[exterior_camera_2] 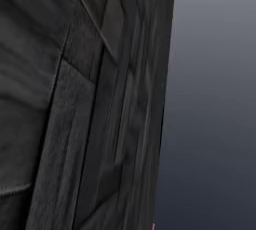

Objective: Pick the egg from the counter and place it in the microwave.

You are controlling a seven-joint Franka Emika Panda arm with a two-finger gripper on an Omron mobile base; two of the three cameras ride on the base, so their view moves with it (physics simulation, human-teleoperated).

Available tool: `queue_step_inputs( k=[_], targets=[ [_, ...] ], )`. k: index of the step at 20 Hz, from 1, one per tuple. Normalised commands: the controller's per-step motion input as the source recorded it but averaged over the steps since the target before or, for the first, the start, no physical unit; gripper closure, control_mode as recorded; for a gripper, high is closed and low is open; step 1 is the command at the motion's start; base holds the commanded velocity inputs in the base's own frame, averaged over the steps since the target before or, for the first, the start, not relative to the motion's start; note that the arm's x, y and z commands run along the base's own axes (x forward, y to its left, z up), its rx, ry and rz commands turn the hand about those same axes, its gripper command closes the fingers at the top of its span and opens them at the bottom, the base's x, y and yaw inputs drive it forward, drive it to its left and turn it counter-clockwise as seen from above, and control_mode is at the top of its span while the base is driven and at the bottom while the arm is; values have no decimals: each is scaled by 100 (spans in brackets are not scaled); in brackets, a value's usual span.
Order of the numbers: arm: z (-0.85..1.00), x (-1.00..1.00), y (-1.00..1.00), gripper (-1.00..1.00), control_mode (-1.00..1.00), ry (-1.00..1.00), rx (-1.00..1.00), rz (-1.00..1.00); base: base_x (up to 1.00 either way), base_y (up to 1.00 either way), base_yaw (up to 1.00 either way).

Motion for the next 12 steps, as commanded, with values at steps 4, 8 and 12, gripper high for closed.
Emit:
queue_step_inputs(
  k=[4,8,12],
  targets=[
    [0,-5,0,-100,100,0,0,0,-32,0,0],
    [0,0,0,-100,100,0,0,0,-100,-7,1],
    [0,0,0,-100,100,0,0,0,-100,-2,5]
  ],
)
